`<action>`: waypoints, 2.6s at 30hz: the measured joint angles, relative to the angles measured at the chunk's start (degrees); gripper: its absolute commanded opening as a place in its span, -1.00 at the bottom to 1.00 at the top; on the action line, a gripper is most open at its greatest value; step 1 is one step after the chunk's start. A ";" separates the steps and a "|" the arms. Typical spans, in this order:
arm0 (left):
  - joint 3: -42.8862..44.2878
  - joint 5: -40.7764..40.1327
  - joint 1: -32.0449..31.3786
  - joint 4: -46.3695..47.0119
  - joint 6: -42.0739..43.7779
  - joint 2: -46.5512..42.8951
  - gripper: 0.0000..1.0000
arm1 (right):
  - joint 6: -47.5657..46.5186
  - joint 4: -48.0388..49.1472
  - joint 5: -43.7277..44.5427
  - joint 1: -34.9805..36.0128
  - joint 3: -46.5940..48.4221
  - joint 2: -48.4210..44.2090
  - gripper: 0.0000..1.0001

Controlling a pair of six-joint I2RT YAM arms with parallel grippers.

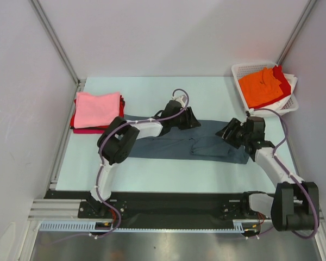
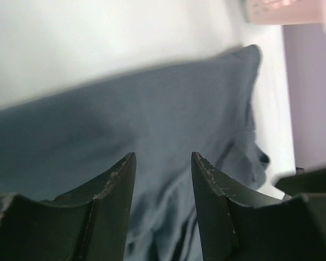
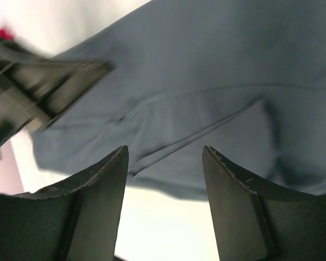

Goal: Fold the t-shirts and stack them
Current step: Fold the tshirt

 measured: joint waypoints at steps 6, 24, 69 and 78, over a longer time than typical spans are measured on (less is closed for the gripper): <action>0.87 -0.09 -2.84 0.13 0.37 -2.91 0.03 | -0.13 5.88 -0.13 -6.14 0.00 9.55 0.22; 12.48 2.03 -6.25 0.59 -4.13 10.58 0.02 | -2.38 9.51 6.84 -6.05 0.66 17.05 0.10; 14.51 1.84 -6.01 -4.11 -0.55 10.58 0.04 | -2.14 -10.58 13.22 -2.95 -5.88 -1.03 0.03; 14.93 1.84 -5.99 -4.76 -0.55 10.58 0.04 | 2.64 -19.15 12.13 -6.14 -7.28 -12.57 0.05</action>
